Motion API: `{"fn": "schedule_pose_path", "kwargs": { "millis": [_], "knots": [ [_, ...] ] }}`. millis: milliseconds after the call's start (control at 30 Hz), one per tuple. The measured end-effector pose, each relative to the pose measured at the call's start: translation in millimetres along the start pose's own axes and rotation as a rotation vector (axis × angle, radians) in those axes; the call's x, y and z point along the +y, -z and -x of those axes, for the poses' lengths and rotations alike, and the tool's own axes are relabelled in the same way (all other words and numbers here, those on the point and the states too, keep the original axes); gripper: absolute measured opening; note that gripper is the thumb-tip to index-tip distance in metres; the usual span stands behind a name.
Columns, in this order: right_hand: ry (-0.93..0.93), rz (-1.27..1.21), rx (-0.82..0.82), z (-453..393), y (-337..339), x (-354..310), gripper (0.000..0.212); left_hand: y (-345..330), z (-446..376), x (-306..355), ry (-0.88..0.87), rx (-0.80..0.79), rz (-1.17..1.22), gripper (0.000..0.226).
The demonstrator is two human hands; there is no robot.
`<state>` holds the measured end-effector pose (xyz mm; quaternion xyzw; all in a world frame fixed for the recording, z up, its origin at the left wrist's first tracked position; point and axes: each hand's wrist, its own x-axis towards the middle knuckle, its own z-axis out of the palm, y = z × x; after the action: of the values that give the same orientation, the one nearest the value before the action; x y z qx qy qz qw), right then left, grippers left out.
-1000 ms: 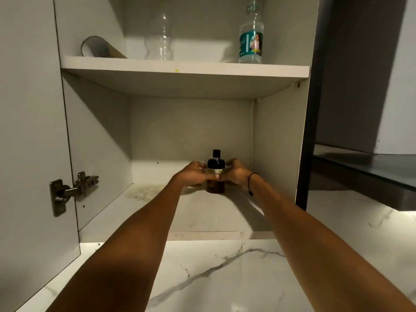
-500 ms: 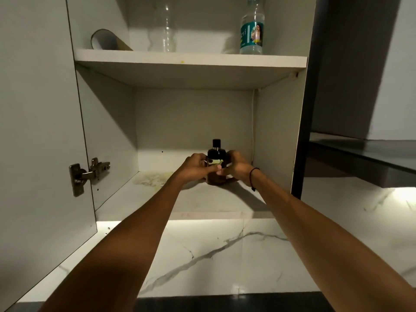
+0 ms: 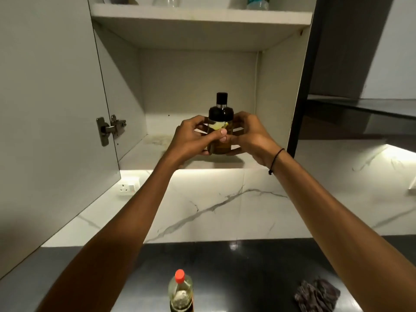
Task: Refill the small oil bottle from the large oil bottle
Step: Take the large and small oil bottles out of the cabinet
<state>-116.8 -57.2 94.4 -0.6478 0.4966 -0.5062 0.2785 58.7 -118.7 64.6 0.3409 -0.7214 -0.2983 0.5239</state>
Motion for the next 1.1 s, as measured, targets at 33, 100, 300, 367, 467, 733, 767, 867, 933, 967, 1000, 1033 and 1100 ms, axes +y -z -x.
{"fn": "schedule_pose_path", "kwargs": {
  "millis": [33, 100, 300, 367, 467, 733, 767, 867, 933, 967, 1000, 1033, 1100],
  "knots": [
    [0.004, 0.01, 0.008, 10, -1, 2, 0.054, -1, 9, 1, 0.001, -0.002, 0.002, 0.04],
    [0.016, 0.034, 0.018, 28, -4, 6, 0.055, -4, 28, 1, 0.004, -0.004, 0.015, 0.044],
    [0.004, 0.116, 0.008, 85, -11, 36, 0.059, -21, 94, -19, 0.037, -0.013, 0.012, 0.05],
    [-0.008, 0.153, 0.006, 105, -15, 54, 0.06, -30, 117, -33, 0.044, -0.012, -0.071, 0.055],
    [-0.033, 0.239, 0.017, 134, -25, 87, 0.064, -43, 154, -59, 0.049, -0.051, -0.128, 0.061],
    [-0.144, 0.18, -0.037, 187, -59, 211, 0.056, -89, 229, -156, 0.207, -0.19, -0.036, 0.057],
    [-0.162, 0.177, -0.039, 192, -63, 227, 0.056, -95, 236, -168, 0.219, -0.205, -0.042, 0.057],
    [-0.229, 0.177, -0.042, 205, -76, 272, 0.057, -113, 258, -200, 0.289, -0.274, -0.059, 0.058],
    [-0.275, 0.166, -0.042, 215, -86, 296, 0.056, -123, 271, -219, 0.336, -0.315, -0.059, 0.057],
    [-0.305, 0.159, -0.043, 220, -92, 307, 0.057, -128, 278, -229, 0.363, -0.331, -0.061, 0.057],
    [-0.336, 0.152, -0.045, 226, -98, 317, 0.057, -132, 286, -239, 0.392, -0.345, -0.065, 0.059],
    [-0.367, 0.142, -0.05, 231, -103, 327, 0.057, -136, 293, -247, 0.421, -0.358, -0.07, 0.061],
    [-0.425, 0.125, -0.058, 242, -115, 346, 0.057, -143, 310, -261, 0.477, -0.382, -0.072, 0.063]
  ]
}}
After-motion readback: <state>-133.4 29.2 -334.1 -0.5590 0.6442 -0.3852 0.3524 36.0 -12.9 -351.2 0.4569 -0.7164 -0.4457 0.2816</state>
